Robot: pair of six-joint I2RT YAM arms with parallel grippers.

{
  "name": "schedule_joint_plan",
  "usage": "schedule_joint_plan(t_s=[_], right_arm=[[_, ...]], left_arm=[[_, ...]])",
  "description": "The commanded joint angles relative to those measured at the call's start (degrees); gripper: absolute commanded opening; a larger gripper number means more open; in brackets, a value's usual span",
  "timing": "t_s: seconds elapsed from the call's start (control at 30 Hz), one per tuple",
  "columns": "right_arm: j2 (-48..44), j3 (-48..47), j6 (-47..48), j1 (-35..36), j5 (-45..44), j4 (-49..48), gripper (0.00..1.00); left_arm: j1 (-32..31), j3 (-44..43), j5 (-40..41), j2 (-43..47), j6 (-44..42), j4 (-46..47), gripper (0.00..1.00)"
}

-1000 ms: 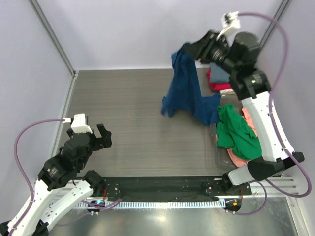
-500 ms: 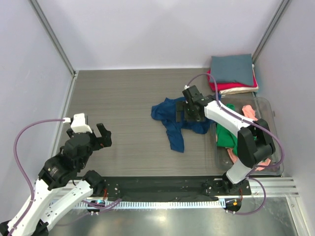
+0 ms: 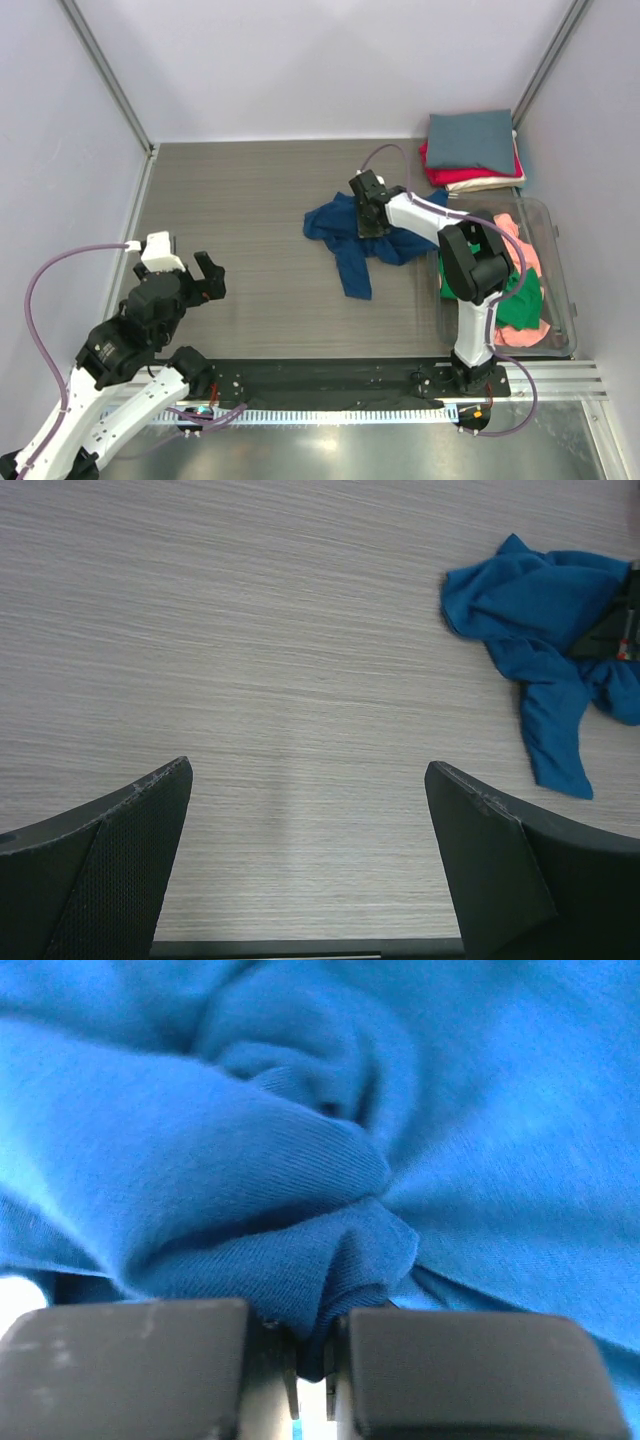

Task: Fold and stack the t-shirts
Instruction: Flatten the tshirt out

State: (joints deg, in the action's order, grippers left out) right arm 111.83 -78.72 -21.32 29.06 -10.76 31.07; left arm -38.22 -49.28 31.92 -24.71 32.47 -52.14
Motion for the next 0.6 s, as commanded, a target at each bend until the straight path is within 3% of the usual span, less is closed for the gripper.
schedule_joint_plan(t_s=[0.0, 0.17, 0.23, 0.27, 0.37, 0.4, 0.57], right_arm=[[2.8, -8.9, -1.7, 4.9, 5.5, -2.3, 0.01], [11.6, -32.2, -3.2, 15.2, 8.1, 4.2, 0.01], [14.6, -41.3, -4.6, 16.2, 10.9, 4.7, 0.01], [17.0, -43.3, -5.2, 16.2, 14.3, 5.0, 0.15], [19.0, -48.3, -5.5, 15.8, 10.4, 8.5, 0.88], [18.7, -47.5, -5.4, 15.2, 7.5, 8.9, 0.99], [12.0, -36.4, -7.1, 11.8, -0.4, 9.2, 1.0]], left_arm=[[0.2, -0.2, 0.9, 1.1, -0.2, 1.3, 1.0], [0.2, -0.2, 1.4, 1.9, -0.1, 1.2, 1.0], [0.2, -0.2, 1.6, 2.1, 0.1, 1.0, 1.0], [0.2, -0.2, 1.6, 2.6, 0.1, 1.1, 1.0], [0.2, 0.0, 1.7, 2.7, 0.1, 1.1, 1.0], [0.2, 0.0, 1.6, 2.6, 0.1, 1.1, 1.0], [0.2, -0.1, 1.4, 1.1, 0.1, 1.2, 1.0]])
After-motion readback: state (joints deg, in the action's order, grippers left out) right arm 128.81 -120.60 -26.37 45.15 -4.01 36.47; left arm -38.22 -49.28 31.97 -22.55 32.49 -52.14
